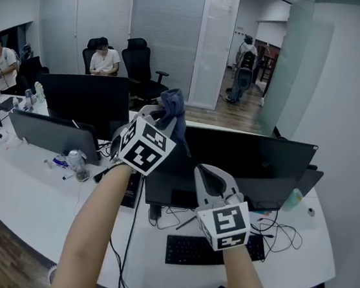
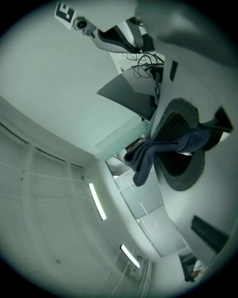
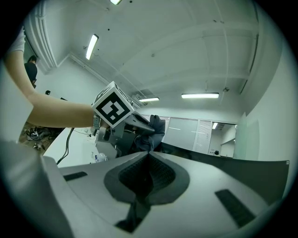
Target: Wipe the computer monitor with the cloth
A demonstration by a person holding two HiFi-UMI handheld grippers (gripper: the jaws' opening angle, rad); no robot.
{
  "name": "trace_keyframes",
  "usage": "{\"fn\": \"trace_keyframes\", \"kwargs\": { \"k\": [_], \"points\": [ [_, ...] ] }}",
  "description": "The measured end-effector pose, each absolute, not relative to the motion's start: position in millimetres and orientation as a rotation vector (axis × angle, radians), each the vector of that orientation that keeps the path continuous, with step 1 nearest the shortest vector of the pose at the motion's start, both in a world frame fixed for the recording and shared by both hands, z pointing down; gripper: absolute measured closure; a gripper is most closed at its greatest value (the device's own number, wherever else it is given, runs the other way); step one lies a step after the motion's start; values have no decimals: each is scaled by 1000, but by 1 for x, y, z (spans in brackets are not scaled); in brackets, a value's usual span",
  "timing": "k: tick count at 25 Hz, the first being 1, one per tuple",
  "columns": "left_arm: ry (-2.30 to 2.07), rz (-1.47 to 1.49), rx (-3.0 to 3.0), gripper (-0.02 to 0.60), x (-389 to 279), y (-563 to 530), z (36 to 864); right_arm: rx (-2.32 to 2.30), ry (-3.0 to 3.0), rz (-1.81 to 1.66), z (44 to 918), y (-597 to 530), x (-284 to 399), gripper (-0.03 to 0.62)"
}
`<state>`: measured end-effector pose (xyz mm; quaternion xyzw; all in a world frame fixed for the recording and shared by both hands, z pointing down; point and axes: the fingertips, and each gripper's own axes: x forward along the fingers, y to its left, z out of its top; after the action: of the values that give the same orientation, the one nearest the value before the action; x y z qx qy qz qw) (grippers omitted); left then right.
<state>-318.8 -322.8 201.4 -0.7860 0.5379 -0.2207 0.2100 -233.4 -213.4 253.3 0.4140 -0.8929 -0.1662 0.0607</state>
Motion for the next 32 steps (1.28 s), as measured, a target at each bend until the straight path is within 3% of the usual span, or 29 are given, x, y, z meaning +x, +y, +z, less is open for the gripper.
{"fn": "trace_keyframes", "kwargs": {
  "k": [32],
  "points": [
    [1594, -631, -2153, 522, -384, -307, 206, 1202, -2782, -454, 262, -205, -266, 586]
  ]
}}
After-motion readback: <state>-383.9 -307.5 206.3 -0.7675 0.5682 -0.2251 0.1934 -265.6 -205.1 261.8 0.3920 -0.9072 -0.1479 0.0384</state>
